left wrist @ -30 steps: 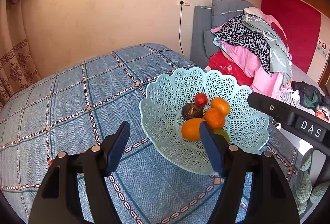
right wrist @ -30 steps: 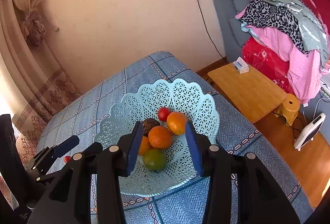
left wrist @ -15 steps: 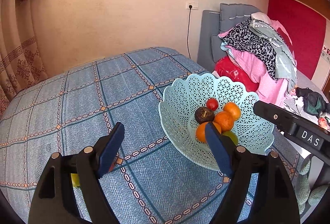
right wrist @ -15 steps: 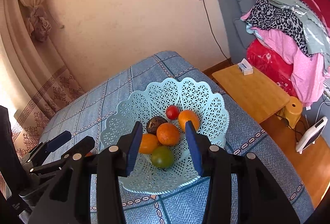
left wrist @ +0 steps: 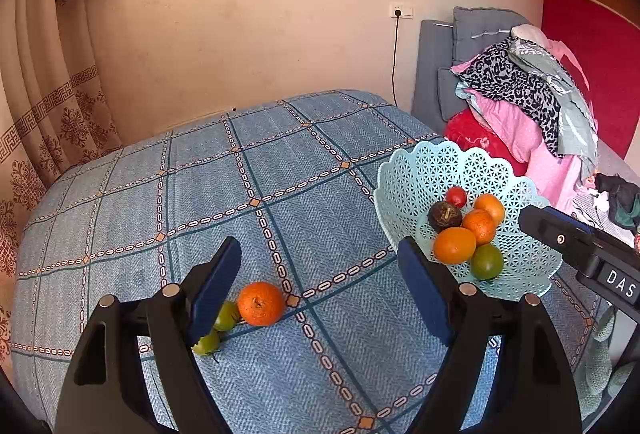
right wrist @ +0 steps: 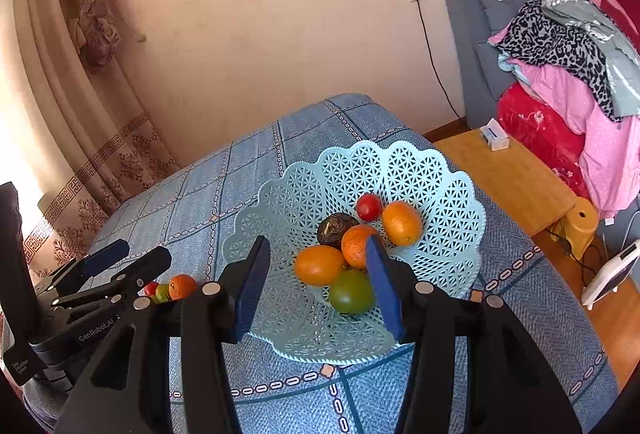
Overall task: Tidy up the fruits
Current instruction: 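Withdraw both tools from the basket toward the remaining tomatoes and tangerine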
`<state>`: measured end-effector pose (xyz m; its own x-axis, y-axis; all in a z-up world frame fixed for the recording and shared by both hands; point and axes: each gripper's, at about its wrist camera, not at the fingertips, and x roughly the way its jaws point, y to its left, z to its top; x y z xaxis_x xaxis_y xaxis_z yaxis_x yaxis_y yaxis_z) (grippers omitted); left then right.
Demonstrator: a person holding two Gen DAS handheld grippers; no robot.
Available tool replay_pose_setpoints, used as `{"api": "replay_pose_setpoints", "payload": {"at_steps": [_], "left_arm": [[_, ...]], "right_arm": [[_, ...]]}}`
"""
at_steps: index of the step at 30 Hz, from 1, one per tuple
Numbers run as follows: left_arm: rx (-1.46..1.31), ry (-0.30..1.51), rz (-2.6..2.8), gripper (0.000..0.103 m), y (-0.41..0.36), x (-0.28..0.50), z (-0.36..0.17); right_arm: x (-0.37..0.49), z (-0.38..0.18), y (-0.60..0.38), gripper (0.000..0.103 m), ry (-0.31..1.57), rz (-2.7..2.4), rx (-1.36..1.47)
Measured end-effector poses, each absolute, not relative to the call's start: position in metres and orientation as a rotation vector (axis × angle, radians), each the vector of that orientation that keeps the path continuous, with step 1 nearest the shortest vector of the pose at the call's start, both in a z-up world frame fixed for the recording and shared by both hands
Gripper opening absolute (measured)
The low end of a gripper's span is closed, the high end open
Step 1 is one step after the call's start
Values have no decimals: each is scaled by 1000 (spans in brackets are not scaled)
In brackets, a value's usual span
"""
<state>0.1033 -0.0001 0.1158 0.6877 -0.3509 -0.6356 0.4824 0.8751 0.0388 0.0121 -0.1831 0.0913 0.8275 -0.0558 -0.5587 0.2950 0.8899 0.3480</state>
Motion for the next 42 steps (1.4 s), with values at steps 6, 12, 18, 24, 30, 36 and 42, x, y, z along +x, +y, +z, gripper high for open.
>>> {"api": "replay_pose_setpoints", "payload": {"at_steps": [6,12,18,24,30,36,42], "left_arm": [[203,662,-421,82,28,107,118],[203,683,-369,82,53,110,110],[188,709,-338,82,71,111,97],[173,740,-312,82,85,114,83],[161,782,-291,82,92,119,67],[155,811,-270,82,98,127,53],[148,828,-259,74,102,133,45]], "right_arm": [[13,90,-164,50,578,-149,413],[14,87,-148,50,590,-118,396],[15,86,-135,50,597,-89,374],[18,83,-118,50,612,-53,350],[21,77,-104,50,636,-15,326],[21,74,-95,55,635,-22,284],[18,76,-94,55,619,-16,283]]}}
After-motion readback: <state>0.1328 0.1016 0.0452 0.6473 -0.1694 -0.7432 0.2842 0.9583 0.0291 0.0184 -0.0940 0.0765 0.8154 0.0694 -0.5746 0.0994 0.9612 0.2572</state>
